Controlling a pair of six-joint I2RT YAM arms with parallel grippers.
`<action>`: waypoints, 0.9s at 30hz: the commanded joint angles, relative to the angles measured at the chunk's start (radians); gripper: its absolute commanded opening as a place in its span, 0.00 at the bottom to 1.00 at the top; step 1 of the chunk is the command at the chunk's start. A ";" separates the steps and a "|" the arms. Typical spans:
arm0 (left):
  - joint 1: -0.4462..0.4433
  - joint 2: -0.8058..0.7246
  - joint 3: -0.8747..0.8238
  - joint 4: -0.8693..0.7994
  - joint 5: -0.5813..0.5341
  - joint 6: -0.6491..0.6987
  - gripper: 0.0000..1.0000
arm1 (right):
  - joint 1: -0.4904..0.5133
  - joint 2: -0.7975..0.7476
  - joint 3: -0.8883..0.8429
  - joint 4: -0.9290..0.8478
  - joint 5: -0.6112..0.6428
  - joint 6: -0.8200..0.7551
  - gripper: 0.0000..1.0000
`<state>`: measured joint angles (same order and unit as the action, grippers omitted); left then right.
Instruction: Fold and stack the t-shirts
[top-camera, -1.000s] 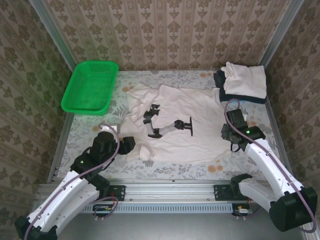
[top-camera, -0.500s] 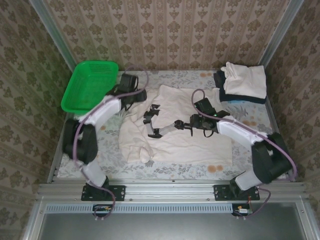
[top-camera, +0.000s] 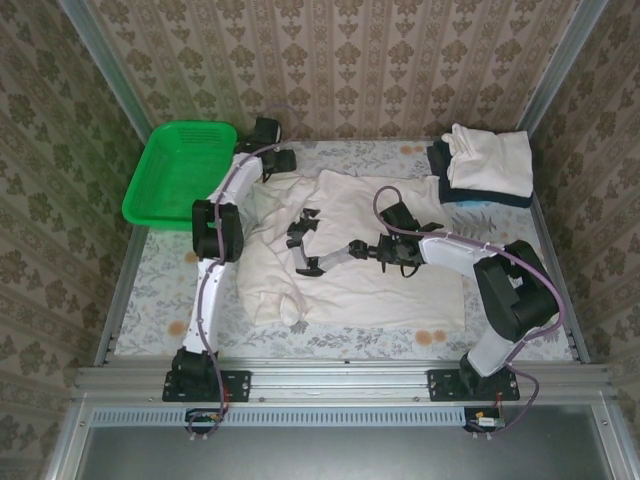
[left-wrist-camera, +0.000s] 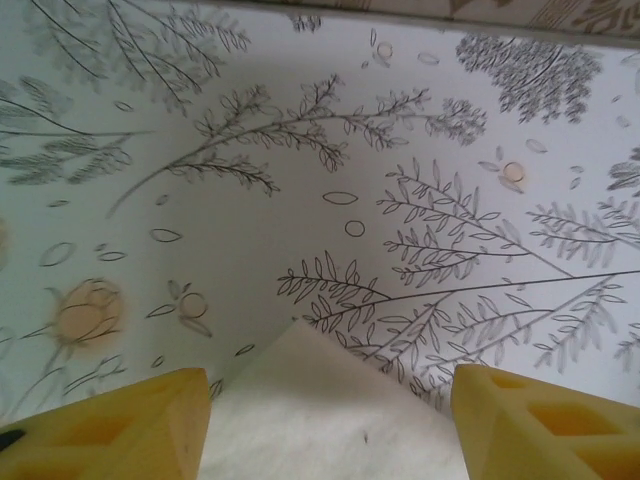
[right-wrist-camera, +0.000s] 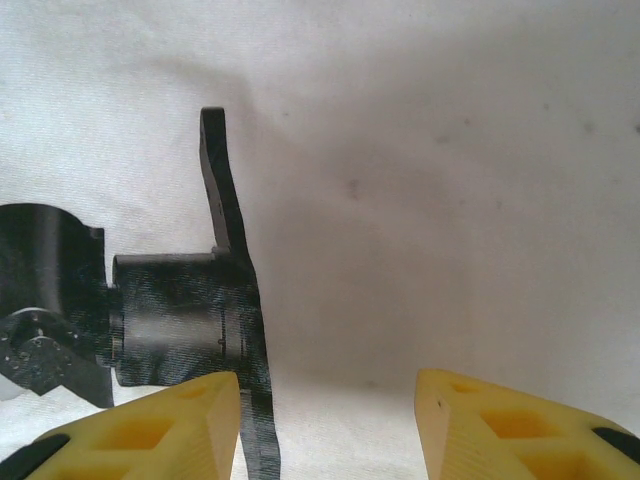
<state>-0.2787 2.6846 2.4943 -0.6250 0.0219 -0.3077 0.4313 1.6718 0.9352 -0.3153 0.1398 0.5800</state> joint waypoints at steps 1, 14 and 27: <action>0.008 0.022 0.019 -0.099 0.063 0.021 0.62 | 0.003 0.016 -0.006 0.003 -0.010 -0.005 0.52; 0.031 -0.067 0.008 -0.104 0.098 0.043 0.00 | 0.000 0.013 0.027 -0.014 0.010 -0.028 0.52; 0.083 -0.480 -0.491 0.285 0.047 0.003 0.00 | -0.026 0.009 -0.022 0.020 0.011 -0.006 0.51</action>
<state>-0.2390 2.1601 2.0384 -0.4576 0.0834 -0.2749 0.4122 1.6875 0.9314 -0.3084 0.1455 0.5728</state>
